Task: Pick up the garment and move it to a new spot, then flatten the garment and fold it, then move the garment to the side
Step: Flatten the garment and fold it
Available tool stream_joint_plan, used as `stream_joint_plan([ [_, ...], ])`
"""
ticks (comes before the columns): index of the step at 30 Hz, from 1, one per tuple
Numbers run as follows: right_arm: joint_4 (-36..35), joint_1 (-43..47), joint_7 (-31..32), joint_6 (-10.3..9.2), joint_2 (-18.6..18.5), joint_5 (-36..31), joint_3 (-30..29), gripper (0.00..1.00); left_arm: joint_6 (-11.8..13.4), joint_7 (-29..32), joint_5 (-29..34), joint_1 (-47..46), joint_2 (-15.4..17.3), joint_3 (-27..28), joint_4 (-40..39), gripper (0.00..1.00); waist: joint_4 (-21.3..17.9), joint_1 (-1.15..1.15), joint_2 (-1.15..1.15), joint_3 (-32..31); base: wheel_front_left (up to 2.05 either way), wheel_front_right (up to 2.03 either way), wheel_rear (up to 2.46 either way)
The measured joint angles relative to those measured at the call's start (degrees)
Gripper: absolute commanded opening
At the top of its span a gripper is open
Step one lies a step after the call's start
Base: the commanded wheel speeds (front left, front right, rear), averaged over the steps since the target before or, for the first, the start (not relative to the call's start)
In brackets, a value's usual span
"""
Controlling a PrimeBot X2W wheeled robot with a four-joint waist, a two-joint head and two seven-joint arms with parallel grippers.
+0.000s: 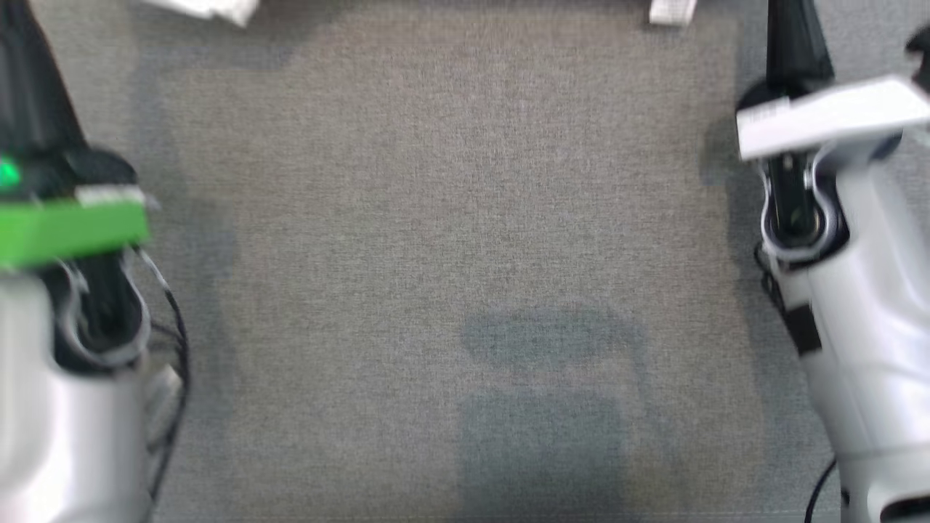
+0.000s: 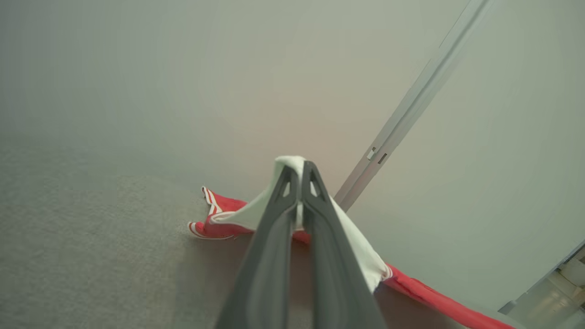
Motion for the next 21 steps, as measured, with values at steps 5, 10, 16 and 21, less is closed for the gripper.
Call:
stream_joint_plan([
  [5,-6.55,11.67,0.0,0.0,1.9,0.59,-2.93,0.0,-0.01,0.01,-0.25,13.34,-5.14,0.86,-5.19,0.0,0.58,0.0,0.0,-4.31,0.0,0.0,0.0],
  [10,-11.0,22.4,0.0,-0.01,3.72,0.91,-4.22,0.0,0.0,0.0,0.96,24.52,-7.57,-0.56,-7.49,0.0,1.14,0.0,0.0,-9.14,0.0,0.0,0.0],
  [16,-13.3,31.09,0.0,-0.01,4.68,0.36,-6.14,0.0,-0.01,-0.01,2.4,32.31,-8.46,-1.33,-6.81,0.0,1.72,0.0,0.0,-14.29,0.0,0.0,0.0],
  [21,-14.3,37.94,-0.01,-0.01,5.9,0.2,-6.17,0.0,-0.01,-0.01,4.19,37.88,-8.51,-2.19,-6.35,0.0,2.1,-0.01,0.0,-19.24,0.0,0.0,0.0],
])
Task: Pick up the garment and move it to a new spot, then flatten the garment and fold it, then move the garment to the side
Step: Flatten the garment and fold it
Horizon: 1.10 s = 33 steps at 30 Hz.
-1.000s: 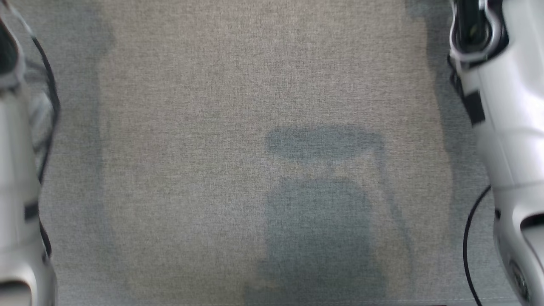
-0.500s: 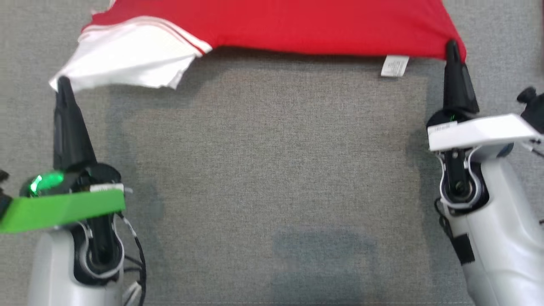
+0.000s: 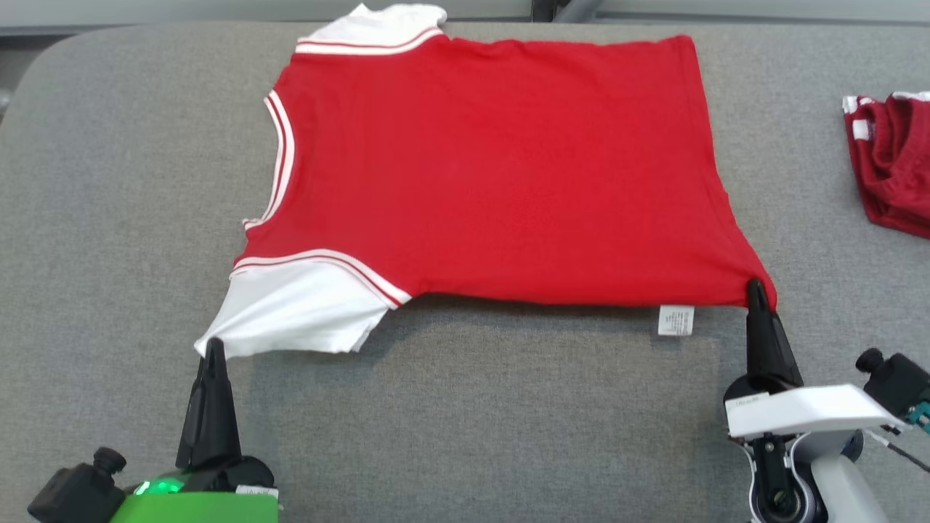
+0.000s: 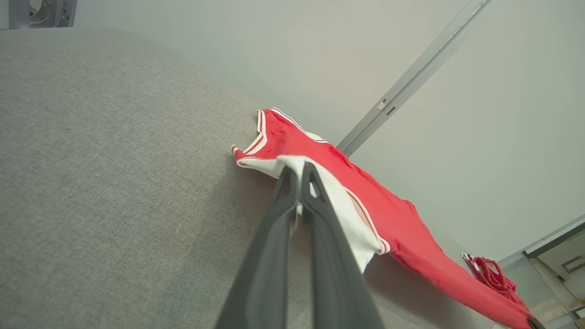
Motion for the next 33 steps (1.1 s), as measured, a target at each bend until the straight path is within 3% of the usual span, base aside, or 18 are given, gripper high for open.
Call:
stream_joint_plan([
  [9,-1.93,9.0,0.0,-0.01,0.99,0.93,0.41,0.0,0.0,0.0,0.29,6.4,1.55,-0.41,0.21,0.0,0.08,0.0,0.0,-6.66,0.0,0.0,0.0],
  [18,-1.02,13.21,0.0,-0.01,1.13,3.64,1.4,0.0,0.0,0.0,0.2,8.95,2.52,-0.51,0.23,0.0,-1.1,0.0,0.0,-8.78,0.0,0.0,0.0],
  [33,4.31,7.32,-0.04,-0.02,1.15,4.67,0.19,0.0,0.0,-0.1,0.18,-1.9,3.94,-5.77,8.66,0.0,-1.16,0.0,0.0,-6.9,0.0,0.0,0.0],
])
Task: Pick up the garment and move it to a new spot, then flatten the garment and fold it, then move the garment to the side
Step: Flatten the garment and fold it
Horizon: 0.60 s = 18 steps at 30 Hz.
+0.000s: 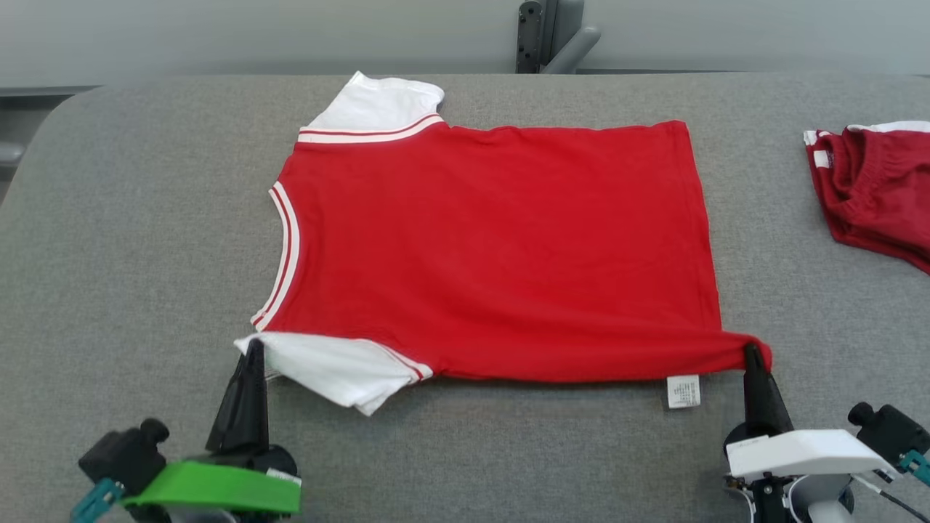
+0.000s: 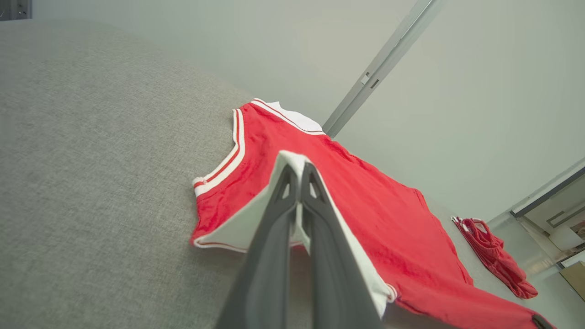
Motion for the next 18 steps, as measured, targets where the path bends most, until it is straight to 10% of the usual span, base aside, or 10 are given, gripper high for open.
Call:
stream_joint_plan([
  [18,9.2,-14.95,-0.01,-0.01,-0.01,-1.96,0.96,0.0,0.0,0.0,2.13,-23.1,-3.99,2.45,15.5,0.0,0.19,0.0,0.0,8.82,0.0,0.0,0.0],
])
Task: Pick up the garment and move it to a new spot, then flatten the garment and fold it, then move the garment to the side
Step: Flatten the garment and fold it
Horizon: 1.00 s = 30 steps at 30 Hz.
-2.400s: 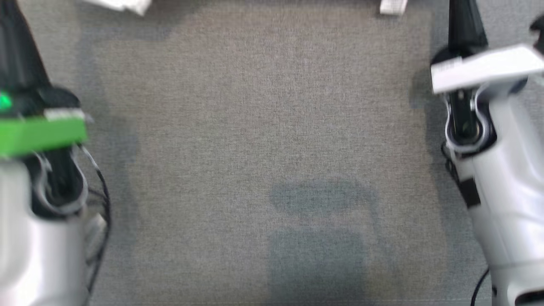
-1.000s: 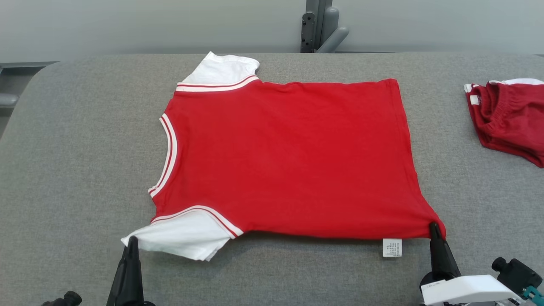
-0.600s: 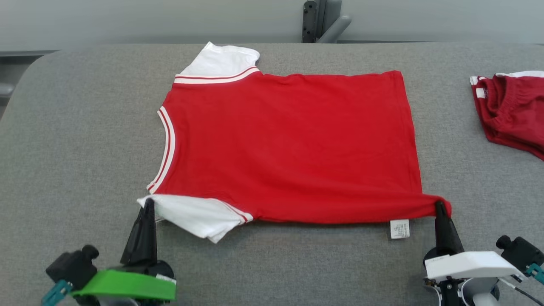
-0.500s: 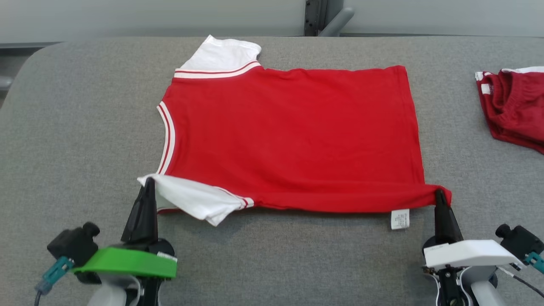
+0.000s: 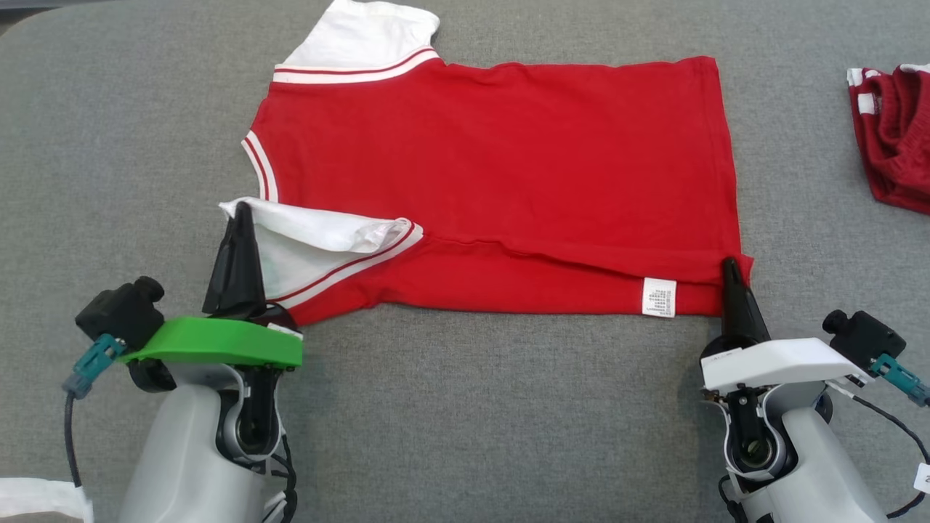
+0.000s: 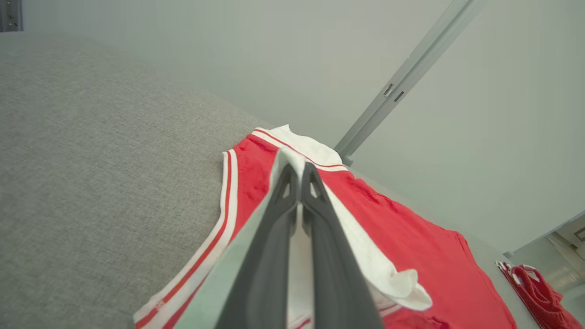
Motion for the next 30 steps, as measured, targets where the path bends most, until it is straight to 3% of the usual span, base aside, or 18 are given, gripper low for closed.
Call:
stream_joint_plan([
  [11,1.66,-3.23,-0.16,-0.22,-0.21,-0.65,1.68,0.0,0.0,0.0,1.72,-4.83,-0.58,-1.83,5.71,0.0,-0.76,0.0,0.0,2.45,0.0,0.0,0.0],
  [12,1.75,-3.53,-0.16,-0.22,-0.19,-0.75,1.66,0.1,0.0,0.0,1.91,-5.23,-0.59,-1.83,6.13,0.0,-0.85,0.0,0.0,2.58,0.0,0.0,0.0],
  [14,1.89,-4.17,-0.16,-0.22,-0.21,-0.71,1.7,0.45,0.0,0.0,1.96,-6.22,-0.62,-1.6,7.16,0.0,-1.01,0.0,0.0,2.77,0.0,0.0,0.0],
  [15,1.9,-4.35,-0.16,-0.22,-0.21,-0.63,1.72,0.79,0.0,0.0,2.0,-6.62,-0.63,-1.57,7.57,0.0,-1.07,0.0,0.0,2.82,0.0,0.0,0.0],
  [16,1.87,-4.45,-0.16,-0.22,-0.21,-0.63,1.71,1.0,0.0,0.01,2.01,-6.99,-0.71,-1.46,8.01,0.28,-1.1,0.0,0.0,2.82,0.0,0.0,0.0],
  [17,1.9,-4.59,-0.16,-0.22,-0.19,-0.57,1.71,1.0,0.0,0.0,2.09,-7.28,-0.77,-1.35,8.35,0.47,-1.11,0.0,0.0,2.79,0.0,0.0,0.0],
  [18,1.82,-4.68,-0.16,-0.22,-0.14,-0.47,1.75,1.0,0.0,0.0,2.35,-7.53,-0.79,-1.25,8.7,0.83,-1.12,0.0,0.0,2.73,0.0,0.0,0.0],
  [19,1.54,-4.76,-0.16,-0.22,-0.12,-0.53,1.66,1.0,0.0,0.0,2.44,-7.75,-0.84,-1.13,8.84,1.0,-1.13,0.0,0.0,2.66,0.0,0.0,0.0],
  [30,-5.44,-3.22,-0.09,-0.08,0.04,-6.54,-1.11,1.0,0.0,0.0,1.02,-7.1,-0.7,-4.31,5.06,1.0,-0.73,0.0,0.0,0.66,0.0,0.0,0.0],
])
